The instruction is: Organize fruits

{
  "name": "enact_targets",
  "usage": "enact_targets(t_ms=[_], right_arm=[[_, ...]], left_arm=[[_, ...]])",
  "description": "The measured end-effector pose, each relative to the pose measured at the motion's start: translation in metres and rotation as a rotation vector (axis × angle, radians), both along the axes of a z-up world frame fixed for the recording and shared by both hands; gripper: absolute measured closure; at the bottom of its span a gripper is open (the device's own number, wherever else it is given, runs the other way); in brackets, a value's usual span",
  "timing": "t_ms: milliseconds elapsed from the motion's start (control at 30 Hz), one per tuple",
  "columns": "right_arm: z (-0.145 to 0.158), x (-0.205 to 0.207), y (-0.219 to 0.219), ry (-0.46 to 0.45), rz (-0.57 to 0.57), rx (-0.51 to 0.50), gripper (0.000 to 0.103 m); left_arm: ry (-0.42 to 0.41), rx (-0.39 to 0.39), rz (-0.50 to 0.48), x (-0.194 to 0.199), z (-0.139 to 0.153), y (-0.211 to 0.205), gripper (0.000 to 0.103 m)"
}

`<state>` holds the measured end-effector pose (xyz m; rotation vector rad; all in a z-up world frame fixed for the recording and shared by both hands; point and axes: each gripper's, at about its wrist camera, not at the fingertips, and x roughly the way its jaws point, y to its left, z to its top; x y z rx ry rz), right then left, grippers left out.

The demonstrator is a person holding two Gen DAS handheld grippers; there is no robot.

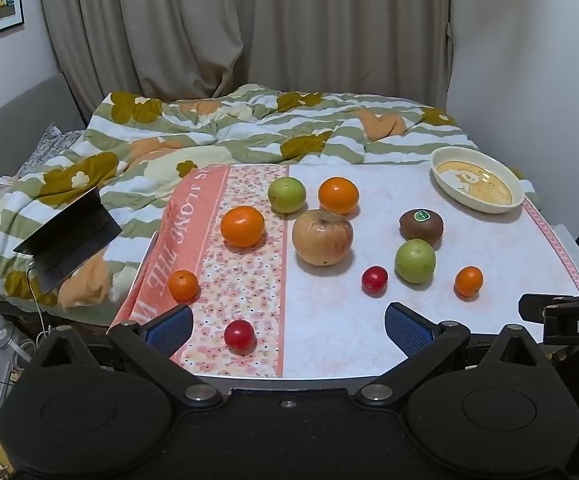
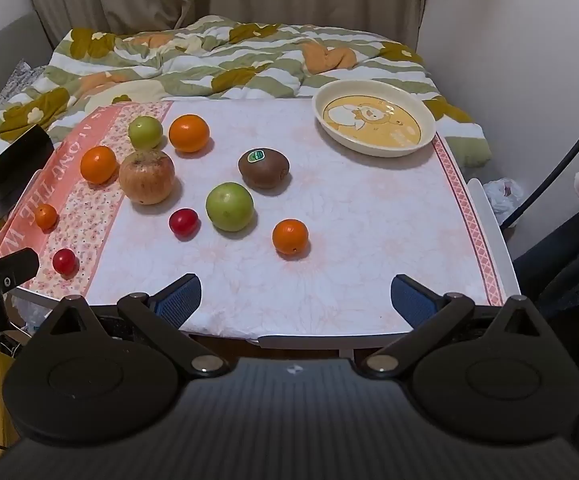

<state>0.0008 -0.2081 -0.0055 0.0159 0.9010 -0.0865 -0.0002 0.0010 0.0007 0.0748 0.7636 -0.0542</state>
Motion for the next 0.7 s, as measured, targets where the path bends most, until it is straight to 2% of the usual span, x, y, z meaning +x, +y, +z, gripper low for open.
enact_targets(t_ms=[333,700], right_arm=[[0.000,0.004,0.003,0.002,0.001,0.000,0.000],[-0.006,0.007,0.008,0.005,0.005,0.001,0.000]], left_arm=[[0.012,0.022,0.000,0.006,0.000,-0.001,0.000],[0.012,0.009,0.016,0.009,-0.002,0.008,0.000]])
